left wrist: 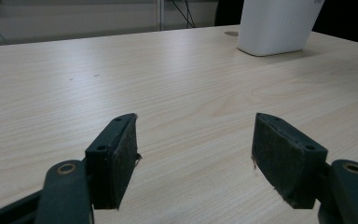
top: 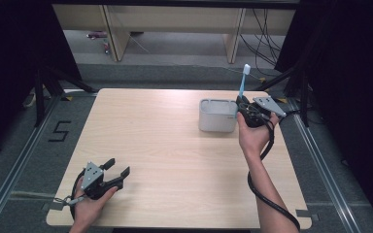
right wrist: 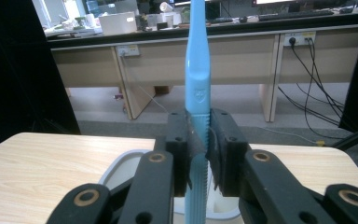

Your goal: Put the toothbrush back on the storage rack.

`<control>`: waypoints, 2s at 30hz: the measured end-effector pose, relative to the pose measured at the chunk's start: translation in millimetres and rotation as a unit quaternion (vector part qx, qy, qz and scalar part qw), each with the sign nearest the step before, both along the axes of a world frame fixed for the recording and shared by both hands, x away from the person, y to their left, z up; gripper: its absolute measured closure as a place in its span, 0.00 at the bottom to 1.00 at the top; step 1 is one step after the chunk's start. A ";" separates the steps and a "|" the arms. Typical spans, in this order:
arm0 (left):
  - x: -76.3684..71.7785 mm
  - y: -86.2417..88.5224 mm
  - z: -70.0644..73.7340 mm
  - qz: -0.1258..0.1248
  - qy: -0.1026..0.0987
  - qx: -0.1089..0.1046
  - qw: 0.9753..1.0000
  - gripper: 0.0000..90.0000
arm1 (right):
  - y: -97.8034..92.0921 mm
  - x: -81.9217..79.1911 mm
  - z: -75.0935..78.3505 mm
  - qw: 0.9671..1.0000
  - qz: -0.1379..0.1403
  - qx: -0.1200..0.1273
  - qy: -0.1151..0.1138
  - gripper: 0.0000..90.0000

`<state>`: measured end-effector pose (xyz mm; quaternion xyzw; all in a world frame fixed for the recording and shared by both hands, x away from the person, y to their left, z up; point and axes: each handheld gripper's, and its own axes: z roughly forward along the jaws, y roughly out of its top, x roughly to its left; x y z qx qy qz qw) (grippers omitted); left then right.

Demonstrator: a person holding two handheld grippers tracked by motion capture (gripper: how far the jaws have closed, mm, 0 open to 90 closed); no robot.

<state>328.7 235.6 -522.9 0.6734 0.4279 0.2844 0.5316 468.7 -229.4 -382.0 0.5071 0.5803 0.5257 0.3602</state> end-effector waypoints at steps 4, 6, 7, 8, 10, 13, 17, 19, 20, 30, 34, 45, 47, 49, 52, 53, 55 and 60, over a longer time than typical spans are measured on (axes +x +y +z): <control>0.1 -0.1 -0.1 -0.001 0.000 0.000 1.000 0.34 | -0.8 3.0 0.9 1.000 -0.002 0.000 -0.001 0.88; 0.1 -0.2 -0.1 0.000 -0.001 -0.001 1.000 0.34 | -1.2 3.8 1.2 1.000 -0.003 0.000 0.002 0.88; 0.0 -0.2 0.0 0.000 -0.001 0.000 1.000 0.34 | -0.9 4.3 1.3 1.000 -0.005 0.002 0.002 0.88; -0.1 0.0 0.0 0.000 -0.001 0.000 1.000 0.34 | -1.5 5.4 1.5 1.000 -0.003 -0.002 0.000 0.88; 0.0 -0.1 -0.1 0.000 -0.001 0.000 1.000 0.34 | -1.5 6.5 1.3 1.000 -0.005 -0.001 -0.004 0.88; -0.1 0.0 -0.1 0.001 -0.001 -0.001 1.000 0.34 | -2.4 9.7 1.0 1.000 -0.004 -0.007 -0.006 0.88; -0.1 0.2 0.0 0.001 0.000 -0.001 1.000 0.34 | -2.2 12.7 1.2 1.000 -0.008 -0.005 -0.007 0.88; -0.2 0.0 -0.1 0.000 -0.002 0.000 1.000 0.34 | -2.6 13.3 1.5 1.000 -0.010 -0.003 -0.006 0.88; -0.4 -0.2 -0.1 0.001 -0.002 -0.001 1.000 0.34 | -2.8 13.4 2.0 1.000 -0.013 -0.001 -0.002 0.88; -0.6 -0.9 -0.1 0.001 -0.003 0.003 1.000 0.35 | -6.7 19.8 -0.3 1.000 -0.019 -0.007 -0.006 0.88; -0.6 -0.7 -0.1 0.000 -0.003 0.002 1.000 0.35 | -5.7 21.5 -0.6 1.000 -0.021 -0.006 -0.008 0.88; -1.0 -1.2 0.0 0.000 -0.004 0.004 1.000 0.35 | -3.4 28.5 -1.8 1.000 -0.018 -0.008 -0.013 0.88; -0.8 -0.9 0.0 -0.002 -0.007 0.005 1.000 0.35 | -1.0 28.5 -1.9 1.000 -0.019 0.001 -0.006 0.88; -0.8 -0.7 0.1 -0.001 -0.006 0.006 1.000 0.35 | -1.7 30.2 -2.6 1.000 -0.016 -0.008 -0.011 0.88; -1.0 -0.6 0.0 -0.001 -0.007 0.005 1.000 0.35 | -0.5 31.3 -2.2 1.000 -0.019 -0.004 -0.010 0.88; -1.0 -0.5 0.0 -0.001 -0.007 0.006 1.000 0.35 | -0.1 31.5 -2.2 1.000 -0.020 -0.001 -0.011 0.88; -1.0 -0.8 -0.1 -0.002 -0.009 0.006 1.000 0.35 | -0.5 32.4 -1.9 1.000 -0.019 -0.006 -0.013 0.88; -1.0 -0.8 0.0 -0.002 -0.008 0.007 1.000 0.35 | -0.7 34.5 -1.3 1.000 -0.017 -0.008 -0.013 0.88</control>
